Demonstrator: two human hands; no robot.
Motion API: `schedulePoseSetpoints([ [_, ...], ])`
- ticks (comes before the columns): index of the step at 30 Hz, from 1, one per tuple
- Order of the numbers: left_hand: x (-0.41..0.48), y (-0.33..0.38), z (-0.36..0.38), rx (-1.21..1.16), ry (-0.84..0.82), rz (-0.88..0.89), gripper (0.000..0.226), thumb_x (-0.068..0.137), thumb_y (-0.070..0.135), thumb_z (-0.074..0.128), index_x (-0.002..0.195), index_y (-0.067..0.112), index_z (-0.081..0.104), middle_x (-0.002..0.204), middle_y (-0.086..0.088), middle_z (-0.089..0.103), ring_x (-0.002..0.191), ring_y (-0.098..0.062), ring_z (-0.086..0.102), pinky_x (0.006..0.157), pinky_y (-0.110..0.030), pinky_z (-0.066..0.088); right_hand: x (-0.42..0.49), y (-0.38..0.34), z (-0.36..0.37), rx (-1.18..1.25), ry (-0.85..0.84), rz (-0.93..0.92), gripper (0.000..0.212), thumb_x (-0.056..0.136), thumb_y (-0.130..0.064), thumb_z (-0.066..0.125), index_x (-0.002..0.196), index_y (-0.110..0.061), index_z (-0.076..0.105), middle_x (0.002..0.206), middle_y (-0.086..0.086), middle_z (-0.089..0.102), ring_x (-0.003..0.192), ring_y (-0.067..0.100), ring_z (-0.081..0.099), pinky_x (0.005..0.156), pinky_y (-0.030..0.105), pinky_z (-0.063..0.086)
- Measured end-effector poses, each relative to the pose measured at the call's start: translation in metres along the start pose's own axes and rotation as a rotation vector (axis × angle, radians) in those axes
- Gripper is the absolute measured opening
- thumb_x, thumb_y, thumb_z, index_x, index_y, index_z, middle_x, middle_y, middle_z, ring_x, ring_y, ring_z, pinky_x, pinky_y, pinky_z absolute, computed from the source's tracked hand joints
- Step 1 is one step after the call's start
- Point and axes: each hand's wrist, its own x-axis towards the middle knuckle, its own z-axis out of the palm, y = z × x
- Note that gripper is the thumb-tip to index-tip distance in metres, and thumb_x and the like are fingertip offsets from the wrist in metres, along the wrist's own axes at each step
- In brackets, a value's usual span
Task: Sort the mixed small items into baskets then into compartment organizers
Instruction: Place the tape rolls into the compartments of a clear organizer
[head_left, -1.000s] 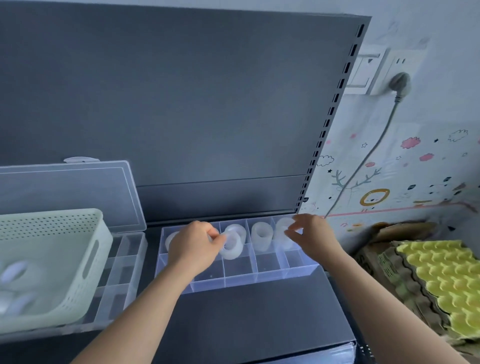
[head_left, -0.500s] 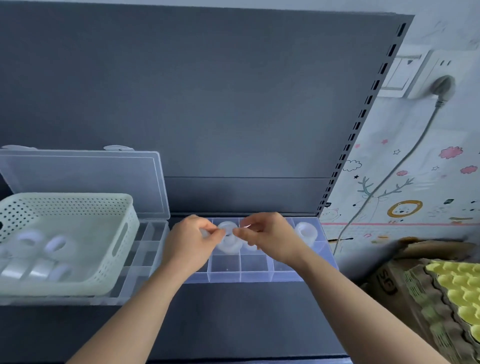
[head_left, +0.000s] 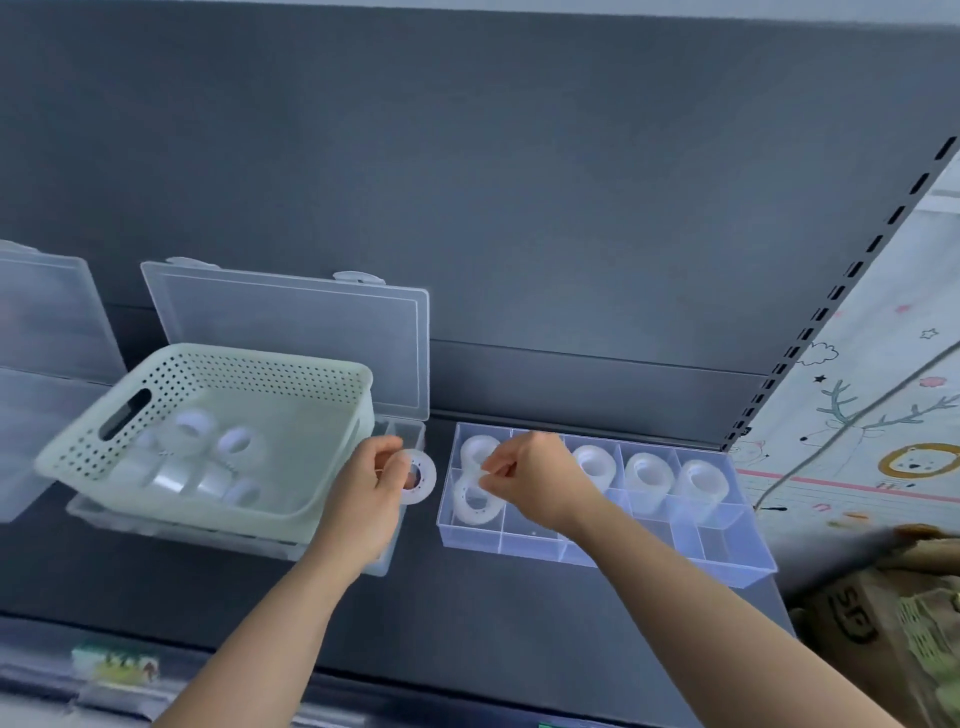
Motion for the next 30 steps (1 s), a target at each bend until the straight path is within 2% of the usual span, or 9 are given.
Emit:
schedulePoseSetpoints([
  [3,-0.002,-0.005,-0.004,0.003,0.020,0.045,0.012,0.094,0.025,0.055,0.104,0.021,0.063,0.099,0.010,0.066,0.090,-0.001,0.060,0.072,-0.015,0.042,0.005,-0.004,0.008,-0.203,-0.054,-0.014,0.019,0.085,-0.021,0.062,0.094,-0.008,0.072,0.091,0.011,0.072,0.087,0.028,0.066,0.079,0.036,0.056],
  [7,-0.004,-0.005,0.000,0.031,-0.005,0.101,0.008,0.094,0.024,0.057,0.096,0.023,0.065,0.088,0.014,0.066,0.073,0.008,0.058,0.061,-0.010,0.041,0.005,-0.006,0.009,-0.278,-0.091,-0.057,0.019,0.087,-0.020,0.061,0.100,-0.014,0.073,0.095,0.005,0.071,0.086,0.024,0.065,0.080,0.033,0.054],
  [11,-0.001,0.002,0.007,-0.031,-0.042,0.127,0.009,0.093,0.024,0.060,0.097,0.024,0.067,0.092,0.013,0.069,0.084,-0.001,0.064,0.076,-0.024,0.050,-0.008,-0.008,-0.003,0.123,0.011,-0.072,0.029,0.090,-0.019,0.056,0.067,-0.002,0.058,0.063,0.015,0.050,0.053,0.016,0.039,0.054,0.026,0.038],
  [14,-0.002,0.014,0.015,-0.097,-0.092,0.132,0.010,0.091,0.022,0.062,0.099,0.020,0.069,0.091,0.010,0.071,0.085,-0.008,0.067,0.079,-0.033,0.058,-0.017,-0.017,-0.013,0.397,-0.047,-0.025,0.018,0.088,-0.026,0.066,0.088,-0.009,0.069,0.061,-0.005,0.063,0.053,0.006,0.055,0.052,0.018,0.044],
  [16,-0.002,0.020,0.019,-0.112,-0.120,0.144,0.012,0.091,0.022,0.063,0.101,0.019,0.069,0.091,0.009,0.072,0.086,-0.009,0.068,0.080,-0.034,0.058,-0.017,-0.015,-0.017,0.466,-0.010,0.017,0.019,0.085,-0.020,0.070,0.098,-0.006,0.068,0.066,-0.004,0.067,0.054,0.009,0.058,0.052,0.021,0.047],
  [20,-0.003,0.021,0.021,0.078,-0.139,0.180,0.013,0.093,0.020,0.059,0.104,0.021,0.067,0.099,0.010,0.068,0.088,-0.003,0.063,0.075,-0.014,0.046,-0.018,0.001,-0.027,0.393,0.079,0.078,0.020,0.086,-0.016,0.067,0.101,-0.003,0.070,0.072,0.005,0.069,0.052,0.009,0.059,0.058,0.026,0.054],
  [23,-0.004,0.012,0.019,0.261,-0.152,0.128,0.016,0.090,0.016,0.061,0.106,0.018,0.065,0.102,-0.003,0.066,0.085,-0.018,0.061,0.068,-0.022,0.045,-0.019,0.005,-0.025,0.292,0.064,0.073,0.014,0.087,-0.017,0.065,0.094,-0.008,0.074,0.067,0.002,0.067,0.046,0.004,0.056,0.058,0.021,0.051],
  [26,-0.007,0.003,0.016,0.287,-0.222,0.039,0.024,0.090,0.015,0.060,0.113,0.015,0.066,0.095,0.000,0.069,0.074,-0.014,0.063,0.060,-0.015,0.042,-0.016,0.001,-0.015,0.196,0.047,0.058,0.015,0.086,-0.015,0.065,0.090,-0.003,0.073,0.064,0.007,0.064,0.041,0.001,0.052,0.052,0.015,0.046],
  [30,-0.011,0.003,0.014,0.223,-0.250,0.025,0.014,0.090,0.011,0.057,0.084,0.023,0.061,0.093,-0.015,0.071,0.077,-0.025,0.070,0.068,-0.026,0.049,-0.007,-0.001,-0.002,0.007,0.027,0.030,0.013,0.083,-0.015,0.065,0.090,-0.006,0.071,0.073,0.005,0.067,0.060,0.013,0.059,0.064,0.026,0.052],
])
